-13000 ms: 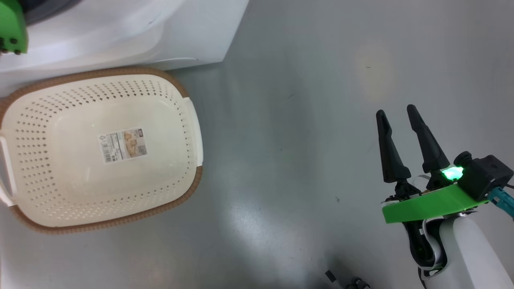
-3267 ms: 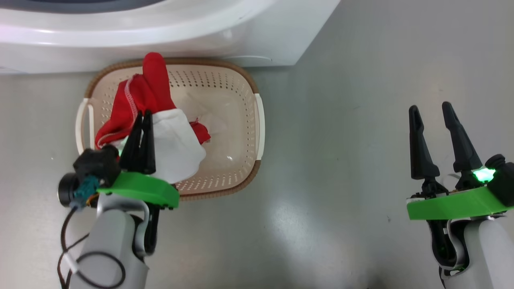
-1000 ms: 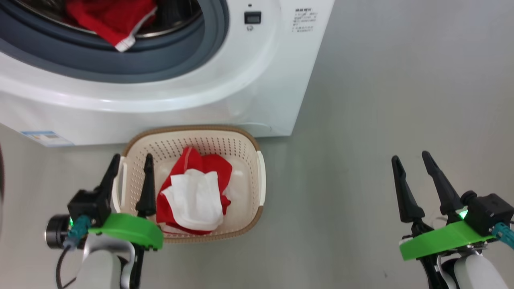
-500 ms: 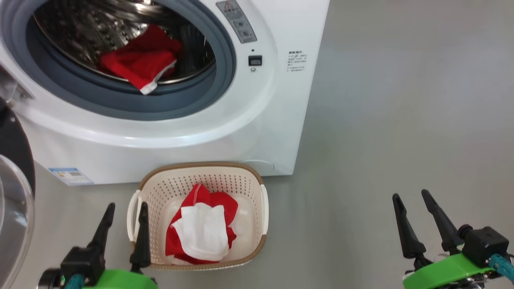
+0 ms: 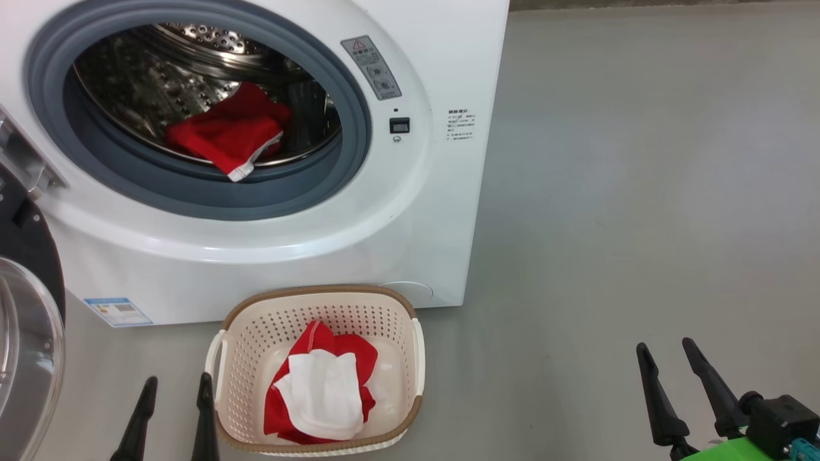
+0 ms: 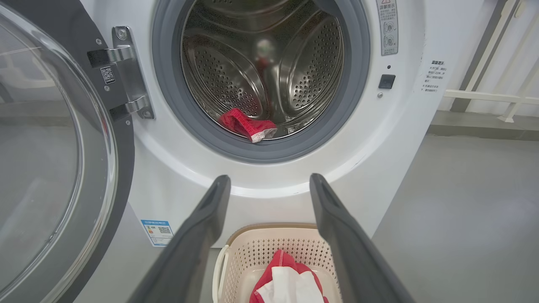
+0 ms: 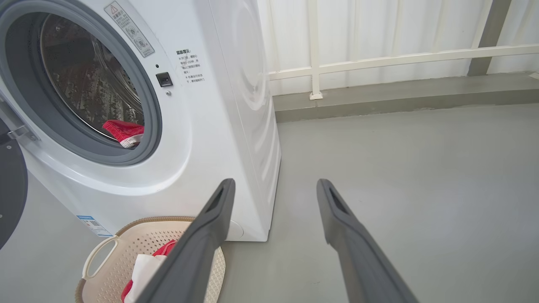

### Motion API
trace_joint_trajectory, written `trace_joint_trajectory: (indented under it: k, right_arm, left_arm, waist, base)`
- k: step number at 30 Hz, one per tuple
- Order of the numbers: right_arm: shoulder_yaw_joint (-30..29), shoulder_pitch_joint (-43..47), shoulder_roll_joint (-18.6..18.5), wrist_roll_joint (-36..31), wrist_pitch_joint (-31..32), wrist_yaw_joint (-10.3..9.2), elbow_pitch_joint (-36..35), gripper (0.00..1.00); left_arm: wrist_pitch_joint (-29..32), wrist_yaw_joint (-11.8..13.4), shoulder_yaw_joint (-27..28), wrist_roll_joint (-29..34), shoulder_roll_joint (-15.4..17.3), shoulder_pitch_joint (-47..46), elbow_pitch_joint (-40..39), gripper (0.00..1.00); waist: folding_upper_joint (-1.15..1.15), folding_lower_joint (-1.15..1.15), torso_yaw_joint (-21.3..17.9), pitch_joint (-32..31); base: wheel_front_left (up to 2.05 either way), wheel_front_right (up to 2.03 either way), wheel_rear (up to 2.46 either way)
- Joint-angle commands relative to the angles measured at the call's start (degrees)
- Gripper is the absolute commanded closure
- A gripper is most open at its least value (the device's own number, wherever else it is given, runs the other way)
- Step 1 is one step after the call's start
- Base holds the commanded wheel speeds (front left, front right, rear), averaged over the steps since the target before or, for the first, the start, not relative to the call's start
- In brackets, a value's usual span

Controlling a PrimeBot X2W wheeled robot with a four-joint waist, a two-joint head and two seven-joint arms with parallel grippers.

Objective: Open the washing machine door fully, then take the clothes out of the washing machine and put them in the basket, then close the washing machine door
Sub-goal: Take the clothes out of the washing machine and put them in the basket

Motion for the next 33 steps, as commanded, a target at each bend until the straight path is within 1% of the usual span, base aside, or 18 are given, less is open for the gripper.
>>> trace_joint_trajectory:
  k: [1,10,21,28,33]
  right_arm:
    - [0.6,0.1,-0.8,-0.4,-0.4,0.37,-1.7,0.0]
    - [-0.4,1.2,-0.4,-0.4,-0.4,0.37,-2.0,0.0]
    - [-0.6,0.8,-0.3,-0.3,-0.4,0.37,-2.2,0.0]
    - [-0.6,-0.3,0.1,-0.3,-0.4,0.37,-2.2,0.0]
    - [-0.2,-2.1,0.7,-0.1,-0.4,0.37,-2.5,0.0]
  left_arm:
    - [-0.3,0.6,1.8,-0.3,0.8,0.5,-2.5,0.0]
    - [-0.3,1.8,1.4,-1.1,0.8,3.0,-4.6,0.0]
    - [-0.3,2.2,1.1,-1.7,0.8,2.9,-4.8,0.0]
    - [-0.3,1.8,-0.7,-1.5,0.8,-0.8,-2.6,0.0]
    - [-0.3,1.1,-1.7,0.3,0.8,-7.8,2.0,0.0]
  waist:
    - [0.0,0.0,0.0,-0.5]
    - [0.0,0.0,0.0,-0.9]
    - [0.0,0.0,-0.1,-0.2]
    - [0.0,0.0,-0.1,1.6]
    - [0.0,0.0,-0.6,5.0]
  base:
    - [0.0,0.0,0.0]
    - [0.0,0.0,0.0]
    - [0.0,0.0,0.0]
    - [0.0,0.0,0.0]
    - [0.0,0.0,0.0]
